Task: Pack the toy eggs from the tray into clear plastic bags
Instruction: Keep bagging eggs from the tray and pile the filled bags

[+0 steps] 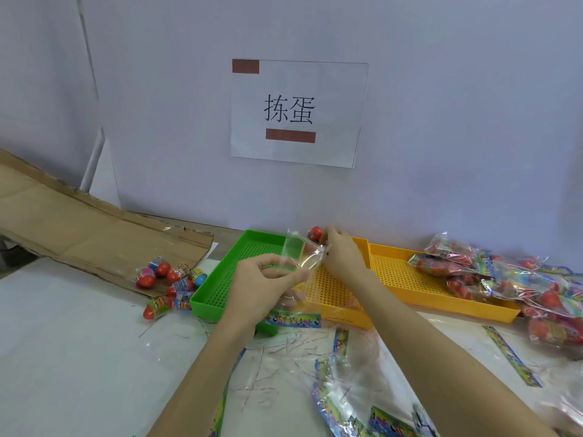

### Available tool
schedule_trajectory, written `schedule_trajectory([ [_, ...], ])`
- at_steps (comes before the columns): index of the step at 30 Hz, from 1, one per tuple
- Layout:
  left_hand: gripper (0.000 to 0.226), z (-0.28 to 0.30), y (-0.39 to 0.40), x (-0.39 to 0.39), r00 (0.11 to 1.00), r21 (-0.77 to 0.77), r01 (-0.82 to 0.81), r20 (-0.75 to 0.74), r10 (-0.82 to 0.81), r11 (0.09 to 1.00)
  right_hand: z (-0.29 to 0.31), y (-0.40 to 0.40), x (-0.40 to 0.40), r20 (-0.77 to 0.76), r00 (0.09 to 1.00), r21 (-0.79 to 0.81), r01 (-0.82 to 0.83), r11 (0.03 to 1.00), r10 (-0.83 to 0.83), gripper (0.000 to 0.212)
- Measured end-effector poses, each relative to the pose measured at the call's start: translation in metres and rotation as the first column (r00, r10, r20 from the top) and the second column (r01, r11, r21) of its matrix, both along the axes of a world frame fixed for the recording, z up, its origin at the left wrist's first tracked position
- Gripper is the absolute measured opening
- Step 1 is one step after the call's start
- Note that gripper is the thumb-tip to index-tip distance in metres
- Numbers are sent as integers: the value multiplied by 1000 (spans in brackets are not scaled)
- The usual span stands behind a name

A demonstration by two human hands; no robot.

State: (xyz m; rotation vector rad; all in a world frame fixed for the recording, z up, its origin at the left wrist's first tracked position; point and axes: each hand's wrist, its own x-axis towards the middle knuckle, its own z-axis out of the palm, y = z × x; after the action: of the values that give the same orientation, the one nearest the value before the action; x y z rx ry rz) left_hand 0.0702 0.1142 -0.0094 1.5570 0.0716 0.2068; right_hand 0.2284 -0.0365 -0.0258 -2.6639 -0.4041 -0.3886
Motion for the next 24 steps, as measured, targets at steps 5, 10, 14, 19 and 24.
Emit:
schedule_trajectory([
  [5, 37, -1, -1, 1, 1000, 50, 10, 15, -11, 999, -4, -2, -7, -19, 999, 252, 32, 967, -29, 26],
  [10, 36, 2, -7, -2, 999, 65, 24, 31, -26, 998, 12, -32, -45, -14, 999, 562, -27, 827, 42, 14],
  [14, 35, 3, -17, -5, 996, 136, 64, 46, -70, 989, 17, -70, -95, -12, 994, 742, -66, 667, 111, 18],
  [19, 37, 1, -30, -9, 985, 309, 96, 109, -136, 946, 17, -101, -142, 95, 994, 832, -107, 544, 50, 19],
  [24, 38, 1, -40, -13, 965, 411, 87, 190, -179, 908, 29, -107, -163, 215, 976, 836, -202, 510, 34, 18],
])
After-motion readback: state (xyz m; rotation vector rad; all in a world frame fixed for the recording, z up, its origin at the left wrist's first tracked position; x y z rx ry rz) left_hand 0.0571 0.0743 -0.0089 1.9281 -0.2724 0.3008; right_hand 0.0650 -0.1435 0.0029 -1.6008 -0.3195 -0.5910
